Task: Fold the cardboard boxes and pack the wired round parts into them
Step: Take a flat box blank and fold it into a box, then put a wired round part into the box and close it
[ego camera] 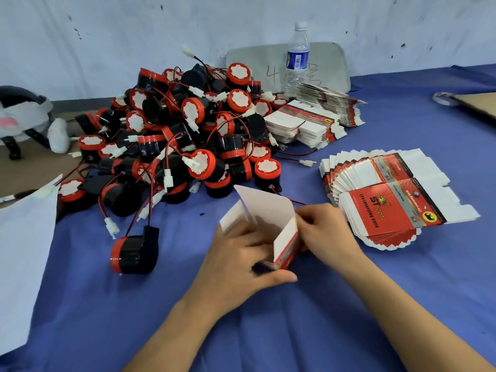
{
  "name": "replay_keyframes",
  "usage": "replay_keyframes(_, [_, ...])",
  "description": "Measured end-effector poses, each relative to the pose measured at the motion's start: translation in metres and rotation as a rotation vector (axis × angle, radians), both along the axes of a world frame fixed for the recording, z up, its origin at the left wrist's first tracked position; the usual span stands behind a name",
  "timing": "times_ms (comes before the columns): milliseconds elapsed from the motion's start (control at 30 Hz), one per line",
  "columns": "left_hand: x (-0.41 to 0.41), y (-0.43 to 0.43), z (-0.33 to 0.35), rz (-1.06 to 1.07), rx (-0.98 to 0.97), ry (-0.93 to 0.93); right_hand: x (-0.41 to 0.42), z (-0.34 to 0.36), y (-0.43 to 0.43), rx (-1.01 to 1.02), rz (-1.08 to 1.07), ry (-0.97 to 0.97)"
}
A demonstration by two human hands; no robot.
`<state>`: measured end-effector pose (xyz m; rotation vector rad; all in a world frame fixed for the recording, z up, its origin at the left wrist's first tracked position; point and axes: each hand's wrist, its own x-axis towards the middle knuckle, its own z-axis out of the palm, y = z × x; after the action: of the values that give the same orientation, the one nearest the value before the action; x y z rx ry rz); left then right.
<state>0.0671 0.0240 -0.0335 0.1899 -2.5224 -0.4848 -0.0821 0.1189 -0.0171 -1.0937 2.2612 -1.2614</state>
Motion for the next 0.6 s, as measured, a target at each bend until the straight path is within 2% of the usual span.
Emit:
replay_keyframes(33, [-0.002, 0.000, -0.001, 0.028, 0.003, -0.008, -0.003, 0.000, 0.000, -0.044, -0.062, 0.095])
replay_keyframes(100, [-0.005, -0.001, -0.002, 0.086, -0.003, 0.018, -0.007, 0.006, -0.002, -0.159, -0.147, 0.136])
replay_keyframes(167, [-0.007, -0.003, -0.004, 0.118, -0.007, 0.045, -0.013, 0.016, -0.011, -0.201, -0.147, 0.158])
replay_keyframes(233, [-0.006, -0.001, -0.004, 0.141, -0.032, 0.046, -0.026, 0.032, -0.028, -0.163, -0.078, 0.269])
replay_keyframes(333, [-0.004, 0.002, 0.000, 0.175, -0.159, 0.087, -0.053, 0.058, -0.062, 0.015, 0.165, 0.436])
replay_keyframes(433, [-0.003, 0.001, 0.004, 0.188, -0.226, 0.192, -0.071, 0.061, -0.092, 0.357, 0.553, 0.553])
replay_keyframes(500, [-0.002, 0.001, 0.004, 0.166, -0.181, 0.326, -0.078, 0.054, -0.104, 0.502, 0.619, 0.569])
replay_keyframes(600, [-0.003, 0.000, 0.003, 0.172, 0.032, 0.479, -0.085, 0.046, -0.109, 0.518, 0.560, 0.583])
